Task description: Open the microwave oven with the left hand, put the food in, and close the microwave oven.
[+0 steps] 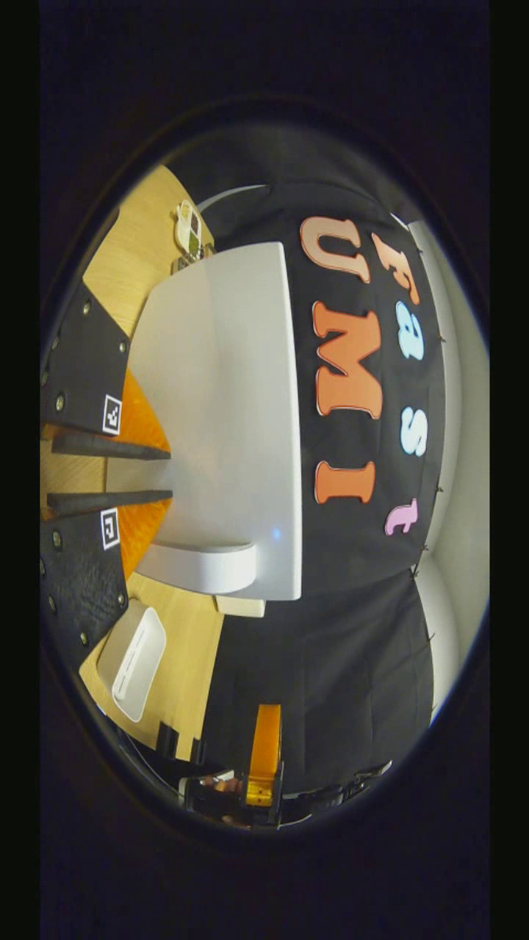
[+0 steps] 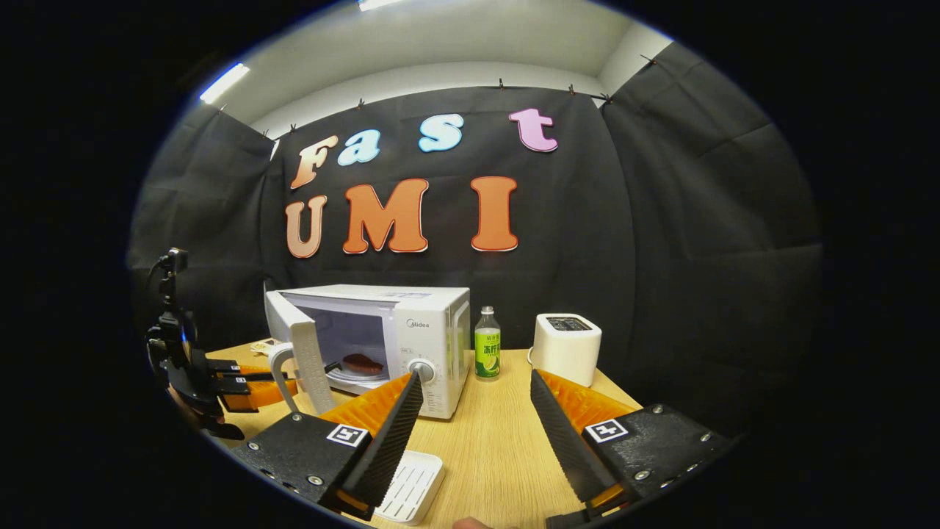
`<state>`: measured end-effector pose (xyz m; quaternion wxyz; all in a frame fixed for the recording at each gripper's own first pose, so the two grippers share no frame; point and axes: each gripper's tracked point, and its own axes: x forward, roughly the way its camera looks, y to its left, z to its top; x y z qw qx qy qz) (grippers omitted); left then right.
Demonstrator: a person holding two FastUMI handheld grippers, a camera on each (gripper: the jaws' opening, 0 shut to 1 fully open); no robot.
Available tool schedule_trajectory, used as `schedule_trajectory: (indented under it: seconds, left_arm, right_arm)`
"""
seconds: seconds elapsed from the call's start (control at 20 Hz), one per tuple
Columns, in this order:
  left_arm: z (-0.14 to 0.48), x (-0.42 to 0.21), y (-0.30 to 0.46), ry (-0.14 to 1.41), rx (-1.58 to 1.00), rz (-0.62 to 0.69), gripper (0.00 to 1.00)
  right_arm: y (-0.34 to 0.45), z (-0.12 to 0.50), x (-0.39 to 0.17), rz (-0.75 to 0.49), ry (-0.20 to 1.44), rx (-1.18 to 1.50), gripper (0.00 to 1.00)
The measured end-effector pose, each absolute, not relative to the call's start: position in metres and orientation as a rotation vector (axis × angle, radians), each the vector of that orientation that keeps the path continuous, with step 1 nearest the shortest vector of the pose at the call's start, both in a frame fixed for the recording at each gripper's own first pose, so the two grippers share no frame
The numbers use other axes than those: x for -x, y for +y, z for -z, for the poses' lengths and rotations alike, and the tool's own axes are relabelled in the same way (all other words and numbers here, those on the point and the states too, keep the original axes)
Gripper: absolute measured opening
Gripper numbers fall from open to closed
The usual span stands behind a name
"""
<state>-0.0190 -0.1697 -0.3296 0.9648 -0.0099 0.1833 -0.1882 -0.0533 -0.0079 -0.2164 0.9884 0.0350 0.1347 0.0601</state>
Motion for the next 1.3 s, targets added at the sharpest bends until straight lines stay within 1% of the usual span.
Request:
schedule_trajectory:
  seconds: [0.05,0.1,0.15,0.2,0.25,0.45,0.85,0.9,1.05,1.1,1.15,1.3]
  left_arm:
    - [0.332,0.014,-0.173,0.375,0.027,0.38,0.21]
    - [0.334,0.007,-0.176,0.381,0.031,0.376,0.14]
    - [0.339,0.001,-0.179,0.391,0.039,0.369,0.14]
    - [0.344,-0.003,-0.182,0.405,0.048,0.363,0.12]
    - [0.348,-0.005,-0.186,0.415,0.056,0.363,0.11]
    - [0.36,-0.025,-0.195,0.436,0.064,0.35,0.12]
    - [0.38,-0.065,-0.206,0.454,0.057,0.303,0.11]
    - [0.382,-0.07,-0.207,0.452,0.054,0.297,0.12]
    - [0.388,-0.079,-0.207,0.462,0.048,0.274,0.12]
    - [0.388,-0.078,-0.209,0.457,0.048,0.273,0.1]
    - [0.389,-0.079,-0.208,0.455,0.045,0.27,0.12]
    - [0.39,-0.084,-0.203,0.447,0.028,0.25,0.08]
  right_arm:
    - [-0.008,0.218,0.053,-0.12,0.275,-0.069,0.92]
    - [-0.009,0.221,0.053,-0.119,0.281,-0.067,0.92]
    - [-0.01,0.223,0.054,-0.119,0.288,-0.065,0.92]
    - [-0.011,0.224,0.055,-0.12,0.292,-0.062,0.92]
    - [-0.01,0.225,0.056,-0.124,0.292,-0.06,0.92]
    - [-0.014,0.226,0.057,-0.123,0.297,-0.06,0.92]
    - [-0.022,0.23,0.054,-0.103,0.306,-0.065,0.92]
    - [-0.023,0.232,0.053,-0.1,0.308,-0.066,0.92]
    - [-0.024,0.233,0.05,-0.096,0.312,-0.066,0.92]
    - [-0.025,0.234,0.049,-0.095,0.313,-0.065,0.92]
    - [-0.026,0.235,0.048,-0.093,0.313,-0.065,0.92]
    - [-0.025,0.235,0.044,-0.09,0.316,-0.075,0.92]
